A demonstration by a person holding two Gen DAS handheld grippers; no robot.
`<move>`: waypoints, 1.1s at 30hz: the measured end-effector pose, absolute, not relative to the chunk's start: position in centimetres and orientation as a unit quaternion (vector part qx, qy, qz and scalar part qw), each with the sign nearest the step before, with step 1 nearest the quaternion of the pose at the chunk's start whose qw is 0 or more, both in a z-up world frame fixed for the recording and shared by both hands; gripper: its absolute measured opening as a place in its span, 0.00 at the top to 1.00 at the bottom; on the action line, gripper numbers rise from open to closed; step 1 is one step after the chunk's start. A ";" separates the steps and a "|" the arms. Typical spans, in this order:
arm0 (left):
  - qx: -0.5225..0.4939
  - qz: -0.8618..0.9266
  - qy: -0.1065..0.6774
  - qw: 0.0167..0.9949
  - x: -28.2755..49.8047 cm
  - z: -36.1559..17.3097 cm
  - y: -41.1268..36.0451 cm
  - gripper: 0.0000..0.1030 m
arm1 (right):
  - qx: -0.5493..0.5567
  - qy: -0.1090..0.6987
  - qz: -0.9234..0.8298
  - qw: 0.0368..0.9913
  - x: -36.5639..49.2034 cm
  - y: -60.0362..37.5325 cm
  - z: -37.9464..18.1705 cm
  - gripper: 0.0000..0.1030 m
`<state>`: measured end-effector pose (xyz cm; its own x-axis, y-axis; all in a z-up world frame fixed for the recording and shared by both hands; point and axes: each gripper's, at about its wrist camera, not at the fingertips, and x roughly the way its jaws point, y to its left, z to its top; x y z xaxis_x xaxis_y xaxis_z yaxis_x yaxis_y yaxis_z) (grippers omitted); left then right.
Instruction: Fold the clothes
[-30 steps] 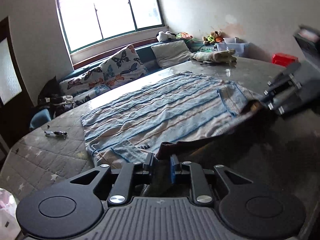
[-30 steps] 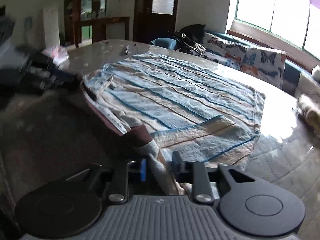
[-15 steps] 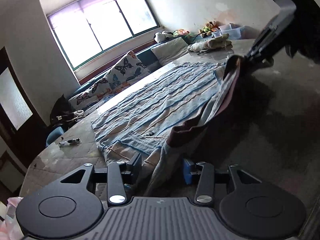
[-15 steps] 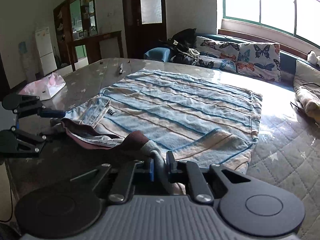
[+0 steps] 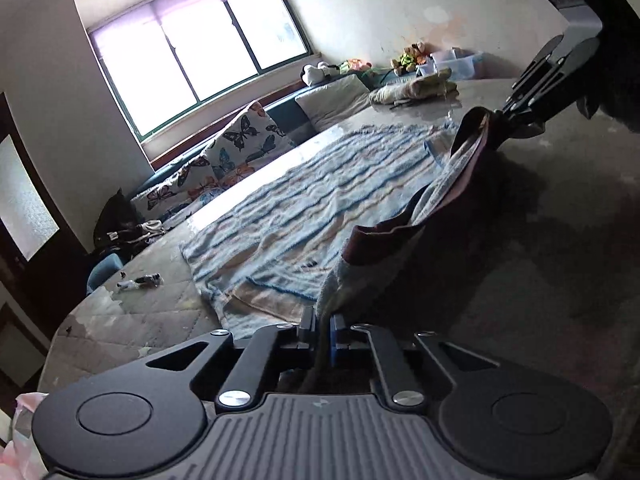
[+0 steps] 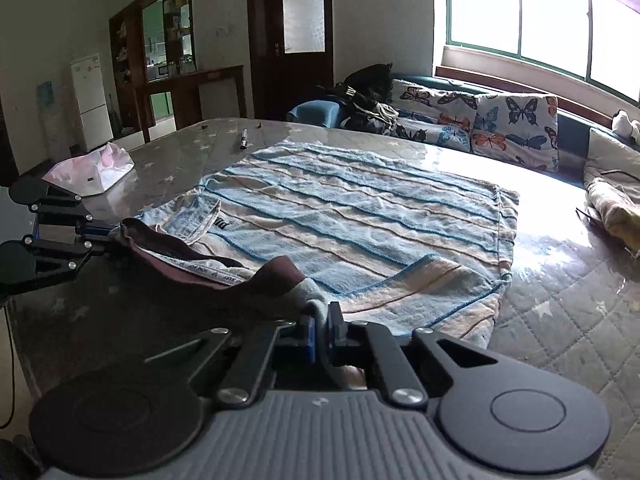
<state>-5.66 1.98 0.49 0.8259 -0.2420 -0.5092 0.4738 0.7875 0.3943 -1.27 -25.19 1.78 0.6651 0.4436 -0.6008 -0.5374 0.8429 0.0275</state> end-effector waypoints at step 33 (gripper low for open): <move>0.257 -0.200 0.194 0.925 -1.9 8.0 2.7 0.94 | -0.084 0.307 0.310 0.896 -0.9 -25.0 9.3 0.96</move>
<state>-1.87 2.66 8.02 0.8450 -0.2698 -0.4618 0.4695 0.7878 0.3987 -0.93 -25.04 9.35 0.6196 0.5039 -0.6019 -0.6074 0.7935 0.0390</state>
